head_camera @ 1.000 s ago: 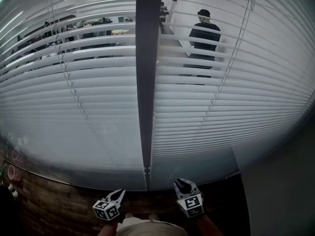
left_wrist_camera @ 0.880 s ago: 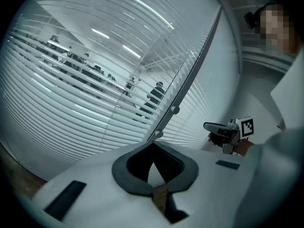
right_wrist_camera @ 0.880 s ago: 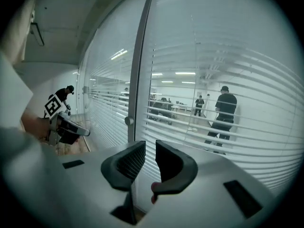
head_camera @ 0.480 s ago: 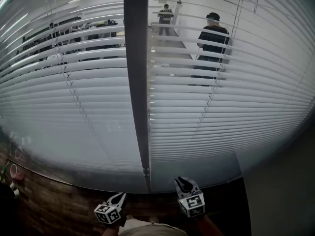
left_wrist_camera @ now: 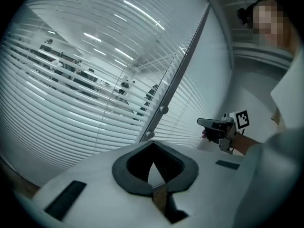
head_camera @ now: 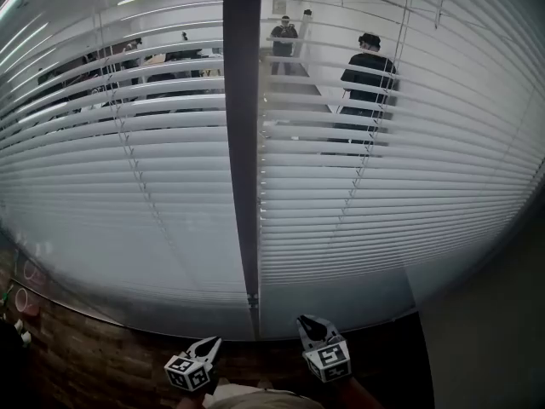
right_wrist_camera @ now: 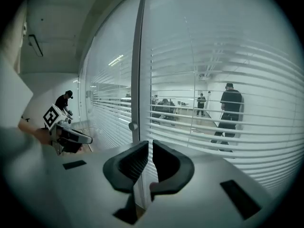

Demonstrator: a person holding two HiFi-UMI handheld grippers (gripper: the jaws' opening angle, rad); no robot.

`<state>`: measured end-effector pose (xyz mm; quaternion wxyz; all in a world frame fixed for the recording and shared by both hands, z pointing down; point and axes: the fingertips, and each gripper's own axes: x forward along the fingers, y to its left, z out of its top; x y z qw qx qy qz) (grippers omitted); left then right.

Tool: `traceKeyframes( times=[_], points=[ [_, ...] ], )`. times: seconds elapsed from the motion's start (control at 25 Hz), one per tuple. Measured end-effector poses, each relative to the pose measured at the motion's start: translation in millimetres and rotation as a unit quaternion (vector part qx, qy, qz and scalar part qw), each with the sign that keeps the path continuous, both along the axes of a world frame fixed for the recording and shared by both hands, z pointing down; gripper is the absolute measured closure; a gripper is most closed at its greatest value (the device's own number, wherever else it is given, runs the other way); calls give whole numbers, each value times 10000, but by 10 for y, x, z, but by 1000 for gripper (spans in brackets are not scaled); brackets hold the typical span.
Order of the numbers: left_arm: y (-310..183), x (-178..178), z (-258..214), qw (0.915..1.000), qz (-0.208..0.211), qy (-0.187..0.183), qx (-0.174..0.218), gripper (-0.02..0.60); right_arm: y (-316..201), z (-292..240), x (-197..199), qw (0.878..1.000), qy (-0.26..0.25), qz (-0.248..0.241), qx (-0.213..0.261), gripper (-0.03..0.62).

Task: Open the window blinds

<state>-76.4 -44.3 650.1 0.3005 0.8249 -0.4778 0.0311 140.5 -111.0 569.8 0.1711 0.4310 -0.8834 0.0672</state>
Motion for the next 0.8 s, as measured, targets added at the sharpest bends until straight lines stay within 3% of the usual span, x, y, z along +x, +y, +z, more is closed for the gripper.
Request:
traceKeyframes(
  times=[0.16, 0.4, 0.68, 0.8],
  points=[
    [51, 70, -45, 9999, 53, 33, 101, 571, 42, -41, 232, 9993, 63, 260, 243, 560],
    [38, -30, 10, 10000, 50, -6, 17, 571, -1, 100, 443, 9980, 271, 549, -171, 560],
    [75, -23, 50, 10000, 31, 14, 34, 571, -2, 134, 591, 9957, 576, 713, -103, 560],
    [73, -4, 11, 9999, 43, -74, 77, 571, 11, 81, 577, 9972, 359, 657, -66, 560]
  ],
)
